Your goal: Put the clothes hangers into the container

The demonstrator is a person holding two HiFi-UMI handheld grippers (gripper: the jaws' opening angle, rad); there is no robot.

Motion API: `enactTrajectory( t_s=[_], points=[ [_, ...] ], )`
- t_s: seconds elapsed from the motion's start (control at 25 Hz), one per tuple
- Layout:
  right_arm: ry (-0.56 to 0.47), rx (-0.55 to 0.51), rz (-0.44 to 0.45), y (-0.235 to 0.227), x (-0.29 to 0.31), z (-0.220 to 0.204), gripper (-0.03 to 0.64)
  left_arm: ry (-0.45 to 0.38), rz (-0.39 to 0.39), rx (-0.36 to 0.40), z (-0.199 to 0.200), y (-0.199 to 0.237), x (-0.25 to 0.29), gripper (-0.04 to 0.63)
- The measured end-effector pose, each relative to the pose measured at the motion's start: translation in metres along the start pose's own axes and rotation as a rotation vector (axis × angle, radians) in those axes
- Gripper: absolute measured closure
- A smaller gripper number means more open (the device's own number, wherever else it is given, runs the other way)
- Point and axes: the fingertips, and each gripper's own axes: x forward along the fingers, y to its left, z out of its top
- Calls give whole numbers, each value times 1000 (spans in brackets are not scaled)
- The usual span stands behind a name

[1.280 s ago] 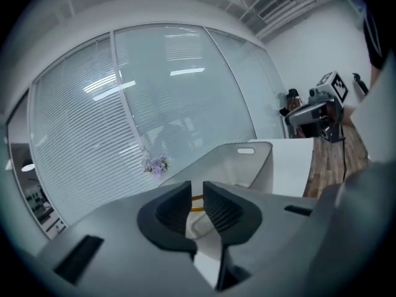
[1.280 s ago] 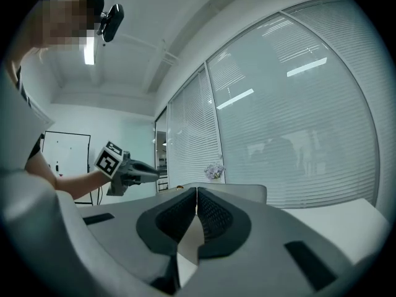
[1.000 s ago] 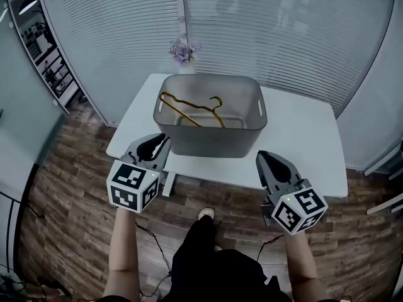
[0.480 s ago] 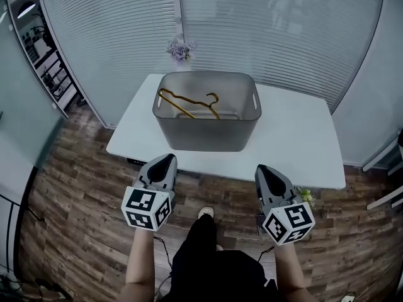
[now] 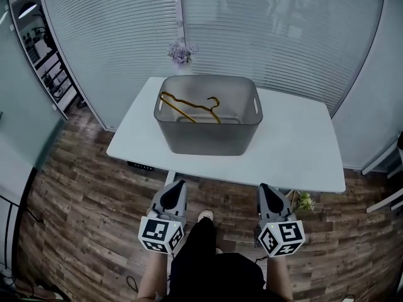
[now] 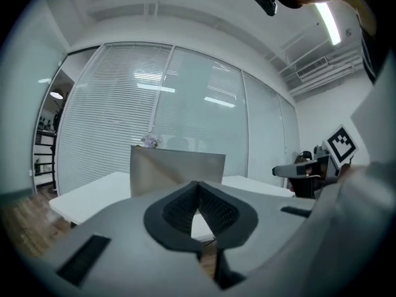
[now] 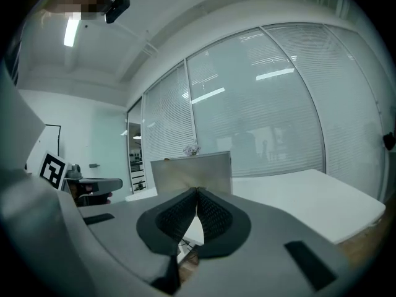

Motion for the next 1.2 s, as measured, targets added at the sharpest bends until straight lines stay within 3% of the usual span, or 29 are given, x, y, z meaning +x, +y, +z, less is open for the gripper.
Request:
enactTrajectory(
  t_s=[0.28,1.2],
  points=[
    [31,-7,92,11,6,-15,589,45,-97,40,-21,-18,5,586],
    [65,18,149,21,15,-20,589,124,-129,58,-33,-25,5,586]
  ],
)
